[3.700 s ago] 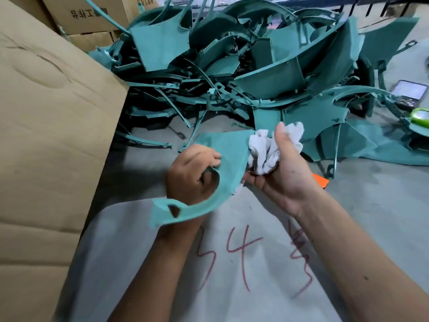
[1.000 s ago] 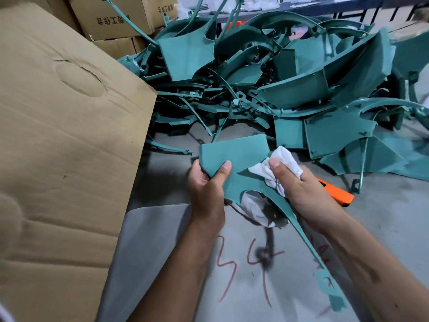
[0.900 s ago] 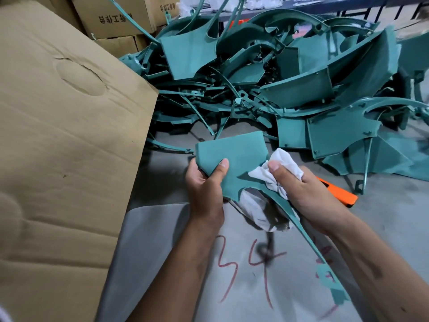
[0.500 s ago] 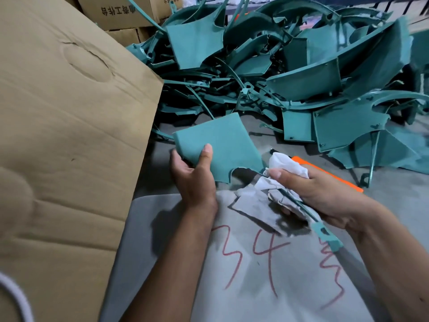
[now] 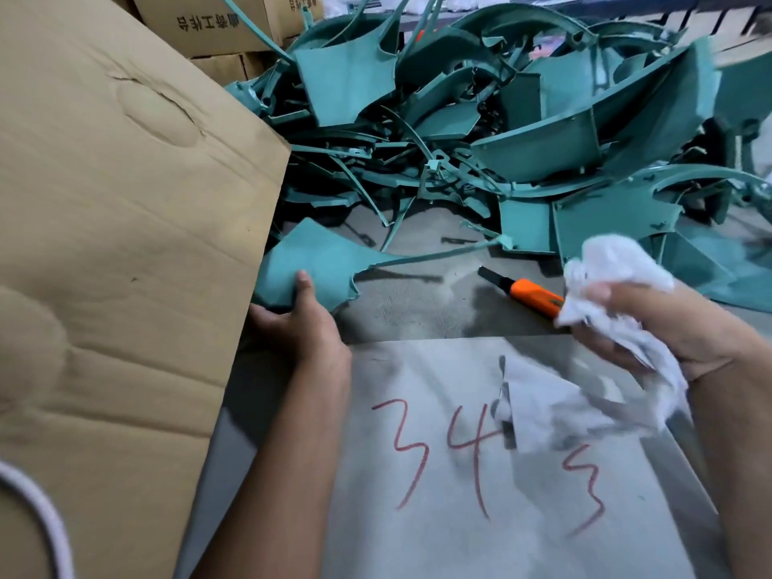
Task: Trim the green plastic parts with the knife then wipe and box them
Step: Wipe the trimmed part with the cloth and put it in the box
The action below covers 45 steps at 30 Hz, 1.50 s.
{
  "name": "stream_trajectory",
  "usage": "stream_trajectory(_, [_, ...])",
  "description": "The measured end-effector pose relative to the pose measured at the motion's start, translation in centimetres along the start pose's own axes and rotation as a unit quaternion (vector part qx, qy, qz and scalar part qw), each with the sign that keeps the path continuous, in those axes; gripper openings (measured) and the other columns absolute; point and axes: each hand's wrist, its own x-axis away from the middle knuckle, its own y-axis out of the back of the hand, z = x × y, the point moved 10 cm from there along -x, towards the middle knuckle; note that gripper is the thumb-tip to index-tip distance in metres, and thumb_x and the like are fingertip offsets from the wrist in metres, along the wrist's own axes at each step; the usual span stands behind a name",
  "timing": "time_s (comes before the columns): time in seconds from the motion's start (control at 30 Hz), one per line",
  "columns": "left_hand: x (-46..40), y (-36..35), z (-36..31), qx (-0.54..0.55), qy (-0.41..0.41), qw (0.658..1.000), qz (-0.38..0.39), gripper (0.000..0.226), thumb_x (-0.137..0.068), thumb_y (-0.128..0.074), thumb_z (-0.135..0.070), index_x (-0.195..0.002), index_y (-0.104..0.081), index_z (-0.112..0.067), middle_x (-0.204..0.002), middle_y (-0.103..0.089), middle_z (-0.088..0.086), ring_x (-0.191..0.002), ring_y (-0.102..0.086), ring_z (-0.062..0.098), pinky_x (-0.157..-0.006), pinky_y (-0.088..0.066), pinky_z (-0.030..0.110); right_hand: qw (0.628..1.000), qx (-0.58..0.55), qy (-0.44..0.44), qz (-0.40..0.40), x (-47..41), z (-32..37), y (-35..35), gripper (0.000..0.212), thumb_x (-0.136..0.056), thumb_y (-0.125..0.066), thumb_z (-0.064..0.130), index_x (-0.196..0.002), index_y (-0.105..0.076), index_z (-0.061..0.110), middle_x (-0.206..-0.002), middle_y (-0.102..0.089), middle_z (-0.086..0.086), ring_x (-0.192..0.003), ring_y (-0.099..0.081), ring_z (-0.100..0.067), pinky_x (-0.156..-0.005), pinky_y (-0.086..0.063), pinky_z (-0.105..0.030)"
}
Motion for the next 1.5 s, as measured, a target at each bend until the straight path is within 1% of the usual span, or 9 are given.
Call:
stream_trajectory(0.17, [1.5,-0.9,0.4,0.034,0.026,0.999,0.019,0.053,-0.088,-0.079,-0.006,-0.132,-0.053,-0.022,-0.125,-0.065,0.005,-0.115,-0.067,0.029,-0.095,-0.058,0.054,0.984,0.131,0.004,-0.122,-1.6,-0.2,-0.1,0.006,-0.096,-0.071,0.02,-0.095,-0.071,0.014,-0.072,-0.072,0.001,-0.059,-0.063,-0.012,-0.051,-0.049,-0.017])
stream_trajectory(0.37, [6.0,-3.5,3.7,0.119,0.17,0.973,0.101,0.034,-0.079,-0.079,0.009,-0.102,-0.065,-0.012,-0.107,-0.076,0.009,-0.081,-0.076,0.017,-0.065,-0.064,0.036,0.996,-0.011,-0.037,-0.086,-2.6,-4.0,-7.7,0.032,-0.098,-0.062,0.052,-0.121,-0.07,0.03,-0.104,-0.08,0.013,-0.093,-0.075,-0.001,-0.074,-0.058,-0.022])
stream_trajectory(0.47, [9.3,-5.5,3.8,0.118,0.18,0.954,0.208,0.044,-0.077,-0.072,0.021,-0.111,-0.066,-0.006,-0.107,-0.077,0.013,-0.092,-0.075,0.026,-0.072,-0.064,0.039,0.979,-0.185,-0.023,-0.087,-3.3,-4.5,-9.7,0.037,-0.106,-0.056,0.039,-0.13,-0.066,0.013,-0.119,-0.077,-0.01,-0.11,-0.075,-0.027,-0.087,-0.063,-0.036])
stream_trajectory(0.7, [12.6,-7.9,2.9,0.056,0.138,0.902,0.405,0.039,-0.072,-0.074,0.009,-0.105,-0.077,-0.011,-0.114,-0.075,0.017,-0.107,-0.071,0.032,-0.095,-0.058,0.047,0.956,-0.225,0.048,-0.18,-2.8,-3.5,-6.0,0.025,-0.107,-0.057,0.016,-0.125,-0.069,0.004,-0.122,-0.074,-0.019,-0.114,-0.072,-0.037,-0.099,-0.058,-0.051])
stream_trajectory(0.87, [13.0,-8.4,2.1,-0.018,0.097,0.865,0.492,0.025,-0.08,-0.072,-0.005,-0.103,-0.07,-0.015,-0.107,-0.072,0.018,-0.102,-0.07,0.035,-0.094,-0.058,0.055,0.939,-0.217,0.095,-0.25,-2.3,-2.4,-4.2,0.019,-0.105,-0.059,0.01,-0.114,-0.067,-0.005,-0.101,-0.078,-0.014,-0.091,-0.077,-0.026,-0.078,-0.063,-0.036])
stream_trajectory(1.0, [13.2,-8.1,1.3,-0.086,0.033,0.849,0.52,0.02,-0.087,-0.069,-0.014,-0.107,-0.066,-0.009,-0.099,-0.074,0.007,-0.091,-0.072,0.019,-0.076,-0.06,0.033,0.935,0.062,0.151,-0.315,-1.6,-0.3,-1.8,0.018,-0.101,-0.066,0.01,-0.088,-0.06,-0.002,-0.069,-0.055,0.005,-0.064,-0.047,-0.009,-0.058,-0.038,-0.022])
stream_trajectory(1.13, [13.5,-8.0,1.7,-0.115,0.043,0.832,0.541,0.026,-0.092,-0.064,-0.002,-0.112,-0.068,-0.017,-0.101,-0.076,0.001,-0.092,-0.075,0.023,-0.071,-0.064,0.039,0.921,0.162,0.178,-0.306,-1.6,0.6,-1.8,0.03,-0.097,-0.065,0.003,-0.072,-0.052,0.012,-0.06,-0.046,0.016,-0.059,-0.036,-0.002,-0.054,-0.033,-0.018])
stream_trajectory(1.4, [13.8,-8.3,1.7,-0.123,0.059,0.812,0.568,0.04,-0.09,-0.062,0.011,-0.113,-0.067,-0.022,-0.102,-0.077,0.0,-0.093,-0.075,0.024,-0.073,-0.064,0.042,0.93,-0.007,0.15,-0.335,-1.2,-0.5,-0.2,0.021,-0.101,-0.068,0.029,-0.081,-0.064,0.022,-0.071,-0.063,0.008,-0.07,-0.059,-0.014,-0.066,-0.049,-0.029])
stream_trajectory(1.5, [13.0,-8.0,1.4,-0.143,0.06,0.817,0.555,0.036,-0.082,-0.065,-0.001,-0.109,-0.069,-0.024,-0.102,-0.077,0.0,-0.092,-0.075,0.025,-0.068,-0.064,0.041,0.903,-0.114,0.129,-0.393,-0.6,-1.5,2.0,0.023,-0.098,-0.07,0.039,-0.105,-0.064,0.018,-0.089,-0.072,0.004,-0.072,-0.067,-0.011,-0.068,-0.057,-0.03])
